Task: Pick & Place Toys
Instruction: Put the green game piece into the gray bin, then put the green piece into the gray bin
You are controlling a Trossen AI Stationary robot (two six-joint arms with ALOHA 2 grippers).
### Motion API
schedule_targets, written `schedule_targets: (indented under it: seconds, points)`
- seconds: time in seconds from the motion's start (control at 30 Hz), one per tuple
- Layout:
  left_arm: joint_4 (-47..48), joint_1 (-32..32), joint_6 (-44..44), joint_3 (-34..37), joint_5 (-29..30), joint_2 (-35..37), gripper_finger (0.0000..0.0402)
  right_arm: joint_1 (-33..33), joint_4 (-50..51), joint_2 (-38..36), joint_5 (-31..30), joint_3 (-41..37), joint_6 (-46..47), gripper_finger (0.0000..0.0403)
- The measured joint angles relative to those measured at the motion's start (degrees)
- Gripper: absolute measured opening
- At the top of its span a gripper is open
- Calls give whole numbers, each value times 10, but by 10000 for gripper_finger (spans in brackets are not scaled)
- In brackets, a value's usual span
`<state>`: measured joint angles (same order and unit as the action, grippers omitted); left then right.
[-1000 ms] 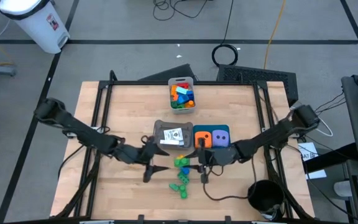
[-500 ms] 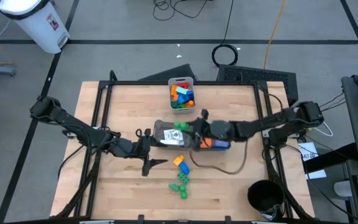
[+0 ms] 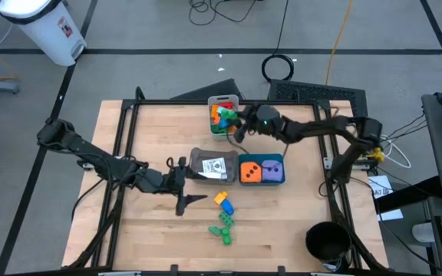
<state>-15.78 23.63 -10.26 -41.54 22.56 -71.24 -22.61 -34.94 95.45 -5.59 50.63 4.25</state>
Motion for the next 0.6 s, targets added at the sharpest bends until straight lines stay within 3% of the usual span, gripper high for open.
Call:
schedule_targets:
  seconds: [0.23, 0.4, 0.6]
  points:
    - [-5, -11, -4, 0, 0, 0, 297, -69, -11, 83, 35, 21, 16, 145]
    - [-11, -12, -4, 0, 0, 0, 296, -77, 50, 88, 86, 55, 23, 207]
    - [-30, -14, -5, 0, 0, 0, 296, -53, 120, 36, 88, 69, -5, 286]
